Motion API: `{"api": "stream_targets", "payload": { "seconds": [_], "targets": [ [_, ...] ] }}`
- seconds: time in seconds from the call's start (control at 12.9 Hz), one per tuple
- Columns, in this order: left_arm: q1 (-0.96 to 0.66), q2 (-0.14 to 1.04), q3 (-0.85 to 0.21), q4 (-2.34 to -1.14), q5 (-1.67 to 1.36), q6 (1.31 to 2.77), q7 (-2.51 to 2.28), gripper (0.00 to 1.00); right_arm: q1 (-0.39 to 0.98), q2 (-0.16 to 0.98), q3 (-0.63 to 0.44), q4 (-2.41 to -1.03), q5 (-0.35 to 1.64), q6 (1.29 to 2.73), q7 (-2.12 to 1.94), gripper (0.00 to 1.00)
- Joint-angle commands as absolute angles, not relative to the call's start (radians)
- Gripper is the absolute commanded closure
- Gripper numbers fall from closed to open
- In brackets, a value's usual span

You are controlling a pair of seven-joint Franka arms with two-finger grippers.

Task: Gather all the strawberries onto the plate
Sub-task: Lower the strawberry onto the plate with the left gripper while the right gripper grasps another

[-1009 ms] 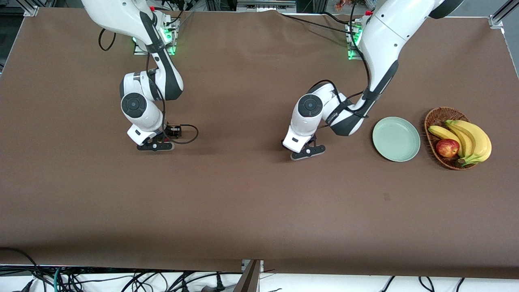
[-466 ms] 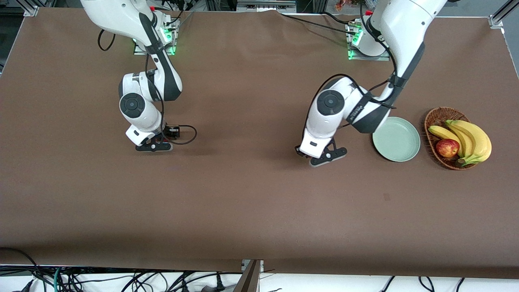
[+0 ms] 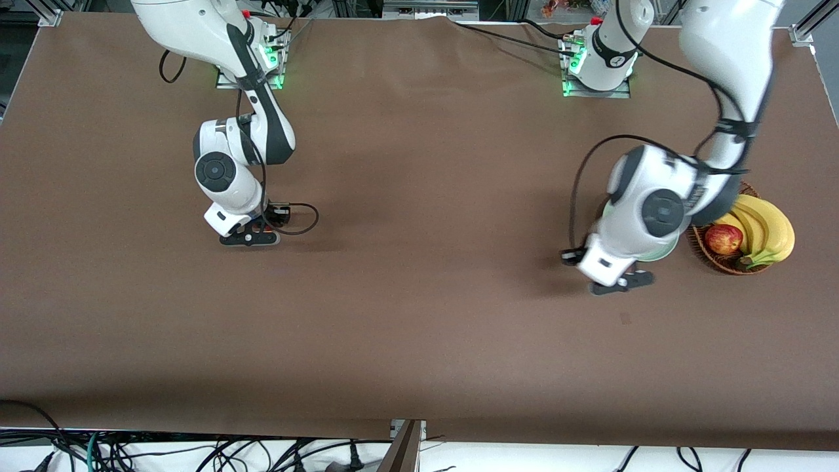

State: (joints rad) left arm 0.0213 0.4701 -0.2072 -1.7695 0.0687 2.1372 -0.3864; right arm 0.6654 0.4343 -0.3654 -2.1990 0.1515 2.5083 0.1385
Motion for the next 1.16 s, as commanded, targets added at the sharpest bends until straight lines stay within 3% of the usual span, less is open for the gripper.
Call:
{"api": "stream_targets", "payload": {
  "seconds": [0.0,0.08,0.39,0.62,0.85,0.93,1.01,1.09],
  "targets": [
    [0.108,0.42,-0.154,-1.83,-0.007,2.106,-0.078,0.86,0.655,0.439,-0.356,-2.217,0.186,2.531,0.114,0.58],
    [0.148,0.419,-0.144,-1.848,-0.024,2.105,0.017,0.86,0.655,0.439,-0.356,-2.217,0.186,2.531,0.114,0.6],
    [0.169,0.43,-0.02,-1.92,-0.029,2.166,0.237,0.85,0.657,0.43,-0.351,-2.212,0.186,2.519,0.12,0.87],
    [0.201,0.43,-0.005,-2.002,-0.029,2.256,0.305,0.84,0.66,0.402,-0.33,-2.169,0.189,2.442,0.152,0.9],
    [0.201,0.431,-0.003,-2.063,-0.029,2.322,0.305,0.79,0.663,0.402,-0.295,-1.996,0.19,2.214,0.27,0.91],
    [0.201,0.431,-0.003,-2.063,-0.029,2.321,0.305,0.66,0.666,0.402,-0.278,-1.935,0.19,2.154,0.316,0.91],
    [0.201,0.43,-0.005,-2.063,-0.029,2.319,0.305,0.39,0.667,0.403,-0.259,-1.89,0.192,2.123,0.359,0.91],
    [0.201,0.428,-0.005,-2.063,-0.029,2.312,0.311,0.0,0.672,0.408,-0.24,-1.847,0.192,2.109,0.408,0.91]
  ]
}}
